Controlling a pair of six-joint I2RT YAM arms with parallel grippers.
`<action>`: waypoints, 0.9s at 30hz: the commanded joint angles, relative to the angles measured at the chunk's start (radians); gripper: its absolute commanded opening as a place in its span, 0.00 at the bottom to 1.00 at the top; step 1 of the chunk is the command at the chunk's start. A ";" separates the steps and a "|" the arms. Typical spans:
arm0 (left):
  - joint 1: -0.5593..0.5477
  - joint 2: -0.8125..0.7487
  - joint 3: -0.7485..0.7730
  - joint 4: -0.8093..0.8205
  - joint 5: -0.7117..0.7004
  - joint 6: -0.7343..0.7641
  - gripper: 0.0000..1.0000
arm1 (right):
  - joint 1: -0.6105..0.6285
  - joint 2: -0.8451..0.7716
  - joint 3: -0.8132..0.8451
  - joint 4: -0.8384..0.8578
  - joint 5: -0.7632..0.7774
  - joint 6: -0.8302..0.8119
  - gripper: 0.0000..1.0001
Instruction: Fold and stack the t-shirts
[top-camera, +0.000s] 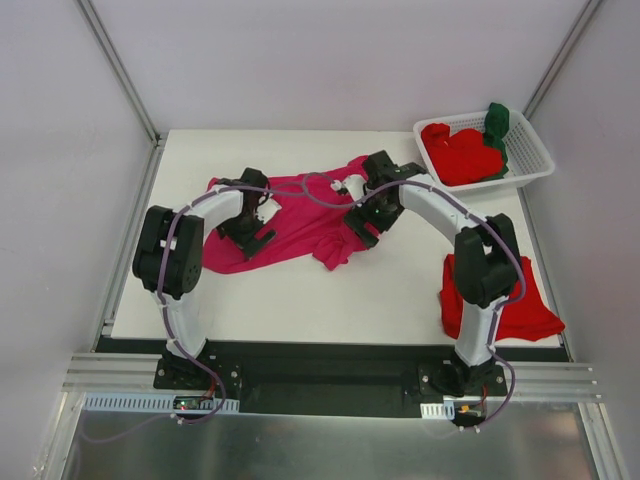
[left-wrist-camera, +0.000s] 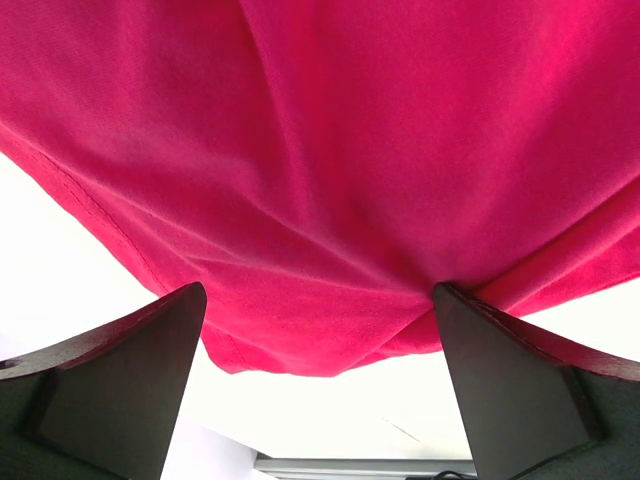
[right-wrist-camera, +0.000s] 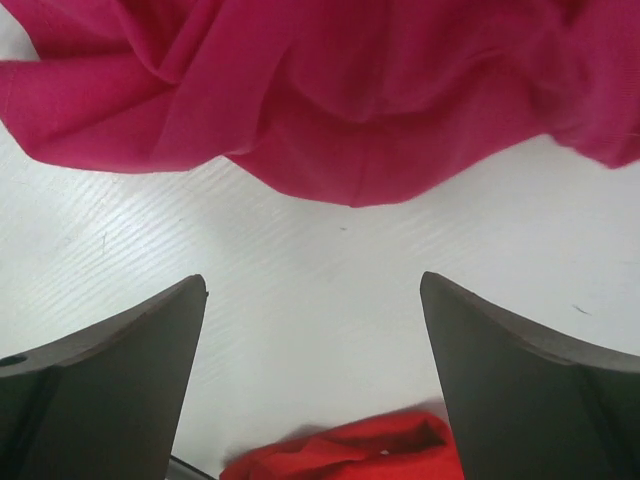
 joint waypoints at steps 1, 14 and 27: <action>-0.010 -0.038 -0.069 0.002 0.033 -0.024 0.99 | 0.033 0.020 -0.008 0.045 -0.038 0.067 0.92; -0.010 -0.096 -0.146 0.015 0.021 -0.003 0.99 | 0.122 0.042 0.065 0.075 -0.116 0.139 0.81; -0.010 -0.103 -0.149 0.021 0.013 0.017 0.99 | 0.192 0.045 -0.006 0.047 -0.130 0.110 0.68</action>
